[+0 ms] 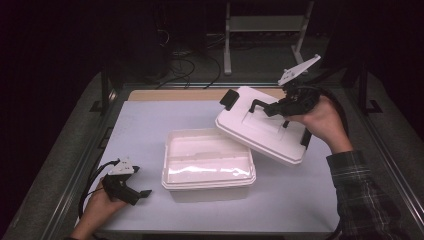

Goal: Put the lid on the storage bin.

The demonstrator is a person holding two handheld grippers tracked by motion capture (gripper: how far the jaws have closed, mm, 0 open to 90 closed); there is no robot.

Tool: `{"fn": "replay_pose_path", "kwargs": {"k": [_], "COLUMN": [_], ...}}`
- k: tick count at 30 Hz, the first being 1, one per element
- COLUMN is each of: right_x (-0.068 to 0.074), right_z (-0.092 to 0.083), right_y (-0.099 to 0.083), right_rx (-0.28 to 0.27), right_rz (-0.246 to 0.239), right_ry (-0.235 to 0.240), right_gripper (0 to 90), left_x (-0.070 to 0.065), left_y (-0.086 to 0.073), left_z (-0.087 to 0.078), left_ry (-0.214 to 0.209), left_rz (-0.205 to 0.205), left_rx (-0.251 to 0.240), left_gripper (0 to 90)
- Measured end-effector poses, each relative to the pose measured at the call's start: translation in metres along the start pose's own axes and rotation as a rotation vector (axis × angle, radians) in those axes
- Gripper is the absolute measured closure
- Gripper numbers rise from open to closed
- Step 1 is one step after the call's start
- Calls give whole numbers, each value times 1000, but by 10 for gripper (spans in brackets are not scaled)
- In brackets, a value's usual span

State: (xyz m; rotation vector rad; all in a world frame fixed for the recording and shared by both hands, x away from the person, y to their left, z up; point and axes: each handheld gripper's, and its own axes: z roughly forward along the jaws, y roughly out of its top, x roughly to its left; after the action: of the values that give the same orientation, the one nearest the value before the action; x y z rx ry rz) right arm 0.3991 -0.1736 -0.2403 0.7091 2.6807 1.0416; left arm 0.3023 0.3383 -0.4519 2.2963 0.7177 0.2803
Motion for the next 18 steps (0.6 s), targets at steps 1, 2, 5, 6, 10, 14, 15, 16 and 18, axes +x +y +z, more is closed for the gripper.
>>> {"fn": "replay_pose_path", "kwargs": {"k": [1, 2, 5, 6, 10, 14, 15, 16, 18], "right_x": [3, 5, 12, 15, 23, 32, 33, 35, 40], "right_z": [2, 4, 11, 13, 22, 32, 34, 37, 43], "right_y": [3, 6, 14, 17, 26, 36, 37, 40, 45], "right_rx": [0, 1, 6, 7, -4, -6, -3, -3, -2], "right_rz": [-9, -19, -49, -59, -92, -140, -148, -157, -185], "right_ry": [11, 20, 47, 54, 108, 151, 161, 177, 206], "right_gripper": [838, 838, 838, 838, 838, 838, 838, 838, 838], "left_x": [0, 0, 0, 0, 0, 0, 0, 0, 0], "left_y": [0, 0, 0, 0, 0, 0, 0, 0, 0], "left_z": [0, 0, 0, 0, 0, 0, 0, 0, 0], "left_ry": [0, 0, -1, -1, -1, -1, -1, -1, -1], "left_rz": [2, 2, 2, 2, 2, 2, 2, 2, 2], "left_rx": [2, 2, 2, 2, 3, 2, 2, 2, 2], "left_gripper": [0, 0, 0, 0, 0, 0, 0, 0, 0]}}
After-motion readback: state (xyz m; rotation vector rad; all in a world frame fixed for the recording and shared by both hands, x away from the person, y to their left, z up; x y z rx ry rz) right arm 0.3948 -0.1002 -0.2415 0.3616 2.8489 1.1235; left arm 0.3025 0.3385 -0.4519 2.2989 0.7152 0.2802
